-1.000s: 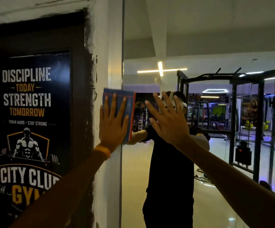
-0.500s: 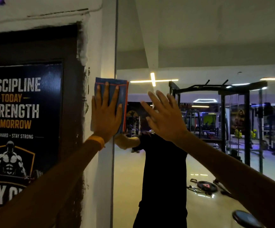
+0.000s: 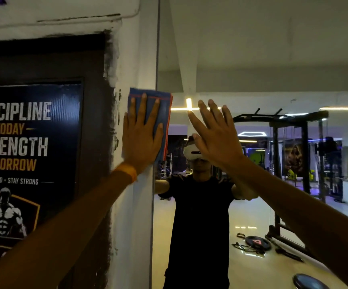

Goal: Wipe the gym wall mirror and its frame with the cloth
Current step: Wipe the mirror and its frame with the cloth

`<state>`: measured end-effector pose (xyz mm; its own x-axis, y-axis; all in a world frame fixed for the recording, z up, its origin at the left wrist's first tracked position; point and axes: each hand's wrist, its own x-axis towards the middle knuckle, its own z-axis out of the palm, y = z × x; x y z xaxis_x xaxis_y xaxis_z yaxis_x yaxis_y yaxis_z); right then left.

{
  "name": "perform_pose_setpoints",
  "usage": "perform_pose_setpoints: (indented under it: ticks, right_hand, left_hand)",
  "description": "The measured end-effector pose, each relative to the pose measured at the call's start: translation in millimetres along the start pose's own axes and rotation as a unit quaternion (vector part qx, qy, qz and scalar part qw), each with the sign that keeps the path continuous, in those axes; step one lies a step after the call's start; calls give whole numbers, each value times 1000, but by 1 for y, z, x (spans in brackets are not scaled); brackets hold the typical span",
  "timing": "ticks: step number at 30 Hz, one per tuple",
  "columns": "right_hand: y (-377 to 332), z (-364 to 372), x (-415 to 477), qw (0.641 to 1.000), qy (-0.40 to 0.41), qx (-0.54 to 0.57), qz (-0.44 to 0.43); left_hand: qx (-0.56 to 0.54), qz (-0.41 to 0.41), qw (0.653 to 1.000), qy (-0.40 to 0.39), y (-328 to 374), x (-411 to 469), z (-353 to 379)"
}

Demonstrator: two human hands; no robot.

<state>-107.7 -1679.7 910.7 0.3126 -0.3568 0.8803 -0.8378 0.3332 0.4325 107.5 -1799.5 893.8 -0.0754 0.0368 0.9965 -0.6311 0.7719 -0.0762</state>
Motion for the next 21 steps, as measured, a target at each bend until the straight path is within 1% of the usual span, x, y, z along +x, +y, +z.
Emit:
perform_pose_setpoints:
  ticks: [3, 5, 7, 9, 11, 13, 15, 19, 21]
  right_hand:
    - [-1, -1, 0, 1000, -7, 2, -6]
    - [-2, -3, 1, 1000, -12, 5, -5]
    - [-3, -5, 1, 1000, -15, 0, -2]
    - [-3, -5, 0, 1000, -15, -4, -2]
    - [-2, -6, 0, 1000, -12, -2, -1]
    - [-4, -4, -1, 1000, -10, 3, 7]
    - [-6, -3, -1, 1000, -13, 6, 16]
    - [-7, -8, -1, 999, -29, 6, 18]
    - [-5, -14, 2, 999, -34, -3, 11]
  left_hand:
    - [-28, 7, 999, -20, 2, -68, 0]
    - [-31, 12, 999, -28, -1, -82, 1]
    - [-22, 13, 999, -35, -4, -59, 0]
    - [1, 15, 999, -34, -5, -14, -2]
    - [21, 3, 999, -34, -7, 29, -4]
    - [30, -14, 999, -23, -5, 47, -4]
    - [24, -26, 999, -14, 4, 26, -1]
    - [-13, -25, 999, -36, 11, -73, 1]
    - [-24, -11, 999, -44, 6, -88, 1]
